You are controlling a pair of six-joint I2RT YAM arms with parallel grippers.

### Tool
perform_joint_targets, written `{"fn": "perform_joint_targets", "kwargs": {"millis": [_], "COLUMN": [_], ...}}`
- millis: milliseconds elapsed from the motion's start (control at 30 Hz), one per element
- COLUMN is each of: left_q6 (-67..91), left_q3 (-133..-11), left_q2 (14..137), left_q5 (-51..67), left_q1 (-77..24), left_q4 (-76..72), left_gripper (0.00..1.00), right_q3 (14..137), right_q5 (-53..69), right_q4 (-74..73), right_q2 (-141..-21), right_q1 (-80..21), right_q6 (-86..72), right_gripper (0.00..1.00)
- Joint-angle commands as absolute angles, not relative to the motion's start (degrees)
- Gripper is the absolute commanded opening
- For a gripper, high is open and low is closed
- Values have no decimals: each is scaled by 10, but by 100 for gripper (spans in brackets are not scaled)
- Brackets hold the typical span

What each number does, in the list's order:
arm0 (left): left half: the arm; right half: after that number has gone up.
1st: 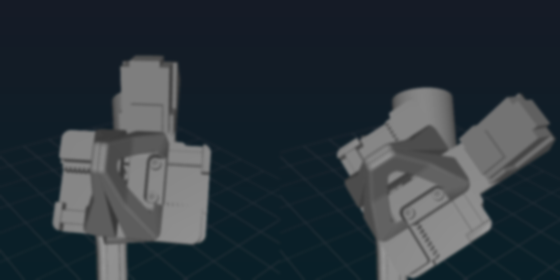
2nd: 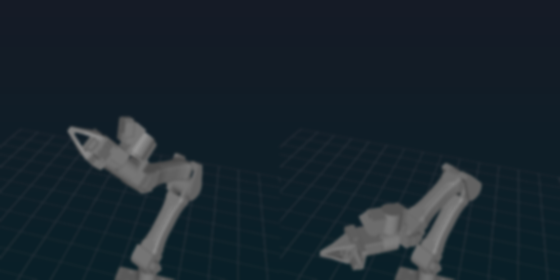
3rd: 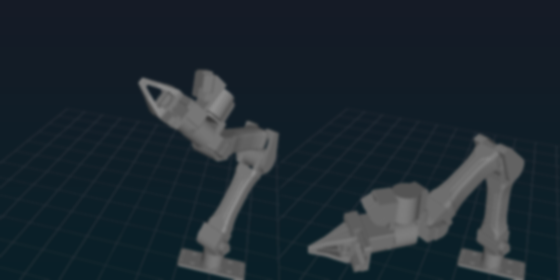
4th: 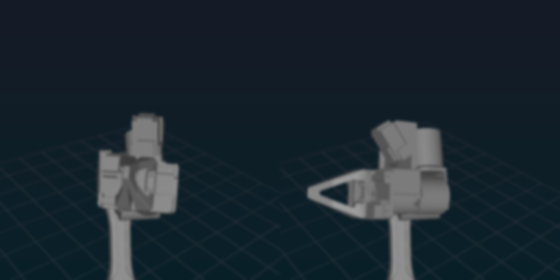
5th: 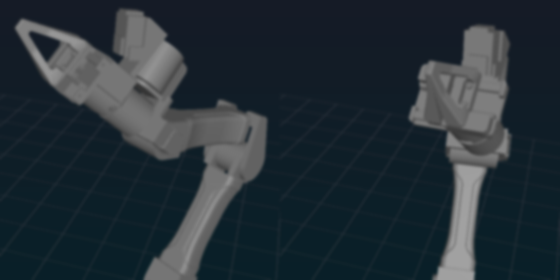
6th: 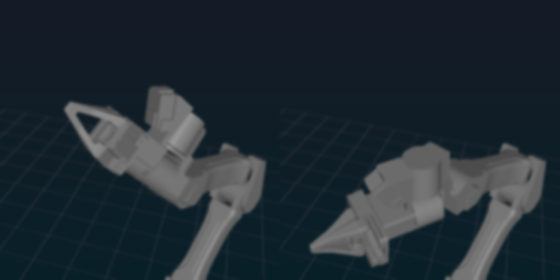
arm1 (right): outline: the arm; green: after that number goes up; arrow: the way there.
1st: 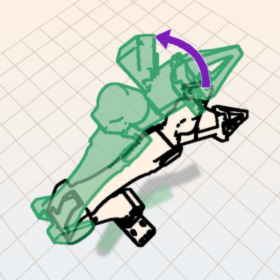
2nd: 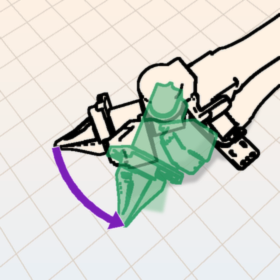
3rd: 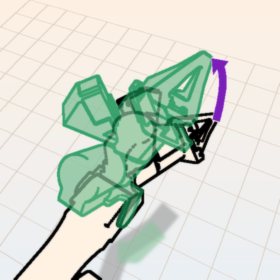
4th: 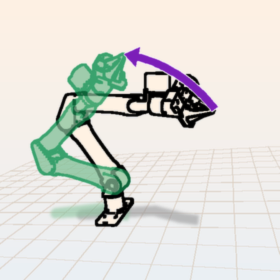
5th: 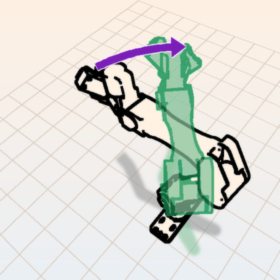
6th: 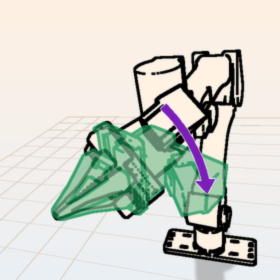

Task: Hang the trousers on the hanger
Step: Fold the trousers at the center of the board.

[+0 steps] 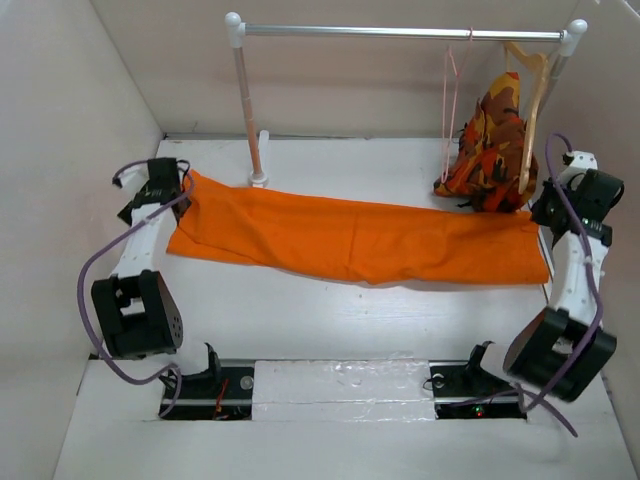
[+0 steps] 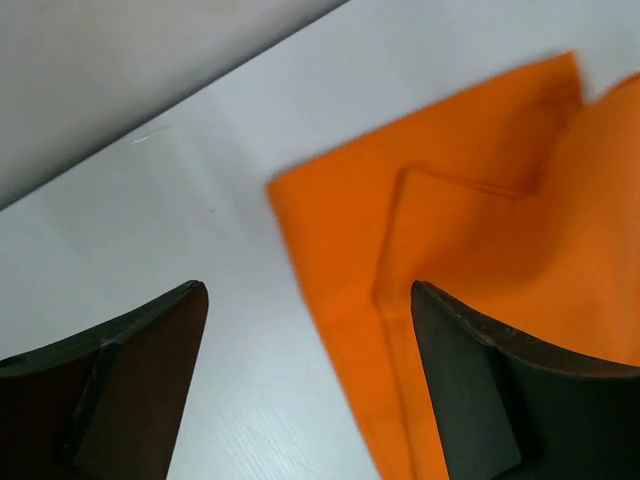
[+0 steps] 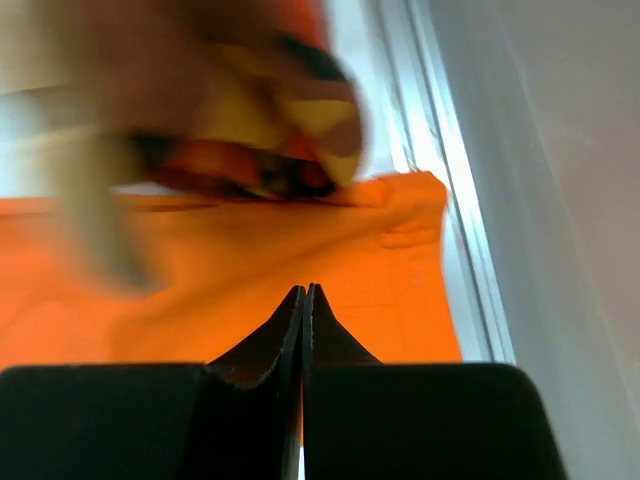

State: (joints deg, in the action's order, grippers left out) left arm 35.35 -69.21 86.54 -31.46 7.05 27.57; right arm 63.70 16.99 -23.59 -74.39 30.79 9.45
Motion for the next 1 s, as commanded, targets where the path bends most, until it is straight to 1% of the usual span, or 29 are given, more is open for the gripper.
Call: {"fn": "perform_joint_targets", "kwargs": {"millis": [0, 67, 100, 133, 167, 200, 233, 267, 300, 333, 367, 467, 500, 533, 567, 600, 667, 733, 767, 833, 867, 967], "left_q6": [380, 379, 369, 369, 370, 373, 374, 375, 373, 370, 375, 371, 371, 370, 367, 367, 356, 354, 352, 350, 347, 349], "left_q3": [-600, -590, -589, -593, -600, -619, -633, -645, -667, -679, -689, -697, -708, -719, -758, -758, -786, -791, -800, -803, -802, -805], "left_q2": [846, 843, 846, 860, 873, 886, 917, 932, 946, 967, 974, 981, 987, 1008, 1037, 1037, 1074, 1086, 1091, 1099, 1102, 1114], "left_q5": [-214, -187, -167, -154, -146, -142, -140, -139, -134, -132, -128, -119, -122, -123, -127, -127, -127, -125, -122, -120, -119, -122], "left_q1": [126, 127, 127, 127, 127, 127, 127, 127, 133, 139, 139, 144, 144, 144, 144, 144, 144, 144, 144, 144, 144, 144], "left_q4": [221, 193, 180, 169, 169, 171, 187, 194, 196, 201, 205, 173, 170, 175, 191, 198, 201, 203, 203, 200, 200, 208], "left_gripper": [78, 73, 61, 57, 53, 47, 47, 47, 49, 50, 50, 52, 52, 51, 48, 48, 45, 44, 39, 37, 34, 34], "right_q3": [583, 553, 545, 536, 517, 507, 498, 487, 480, 469, 459, 413, 390, 380, 359, 359, 348, 348, 350, 359, 362, 371], "right_q5": [217, 212, 220, 233, 262, 278, 294, 294, 290, 293, 295, 279, 279, 281, 281, 281, 266, 258, 253, 237, 234, 226], "right_q4": [-159, -154, -149, -145, -142, -136, -134, -154, -167, -169, -177, -187, -185, -185, -179, -179, -173, -174, -175, -178, -178, -174], "right_q2": [-661, -629, -608, -602, -598, -593, -591, -590, -585, -574, -570, -540, -534, -530, -520, -519, -509, -510, -509, -512, -516, -527], "right_q1": [278, 247, 208, 187, 165, 121, 99, 76, 54, 15, -2, -61, -73, -83, -116, -116, -154, -163, -178, -191, -202, -210], "right_q6": [72, 72, 73, 73, 72, 81, 91, 103, 120, 129, 136, 140, 135, 129, 117, 117, 103, 102, 100, 99, 99, 100], "right_gripper": [0, 0, 0, 1, 6, 12, 23, 27, 31, 36, 37, 37, 36, 31, 25, 25, 22, 22, 22, 22, 22, 22]}}
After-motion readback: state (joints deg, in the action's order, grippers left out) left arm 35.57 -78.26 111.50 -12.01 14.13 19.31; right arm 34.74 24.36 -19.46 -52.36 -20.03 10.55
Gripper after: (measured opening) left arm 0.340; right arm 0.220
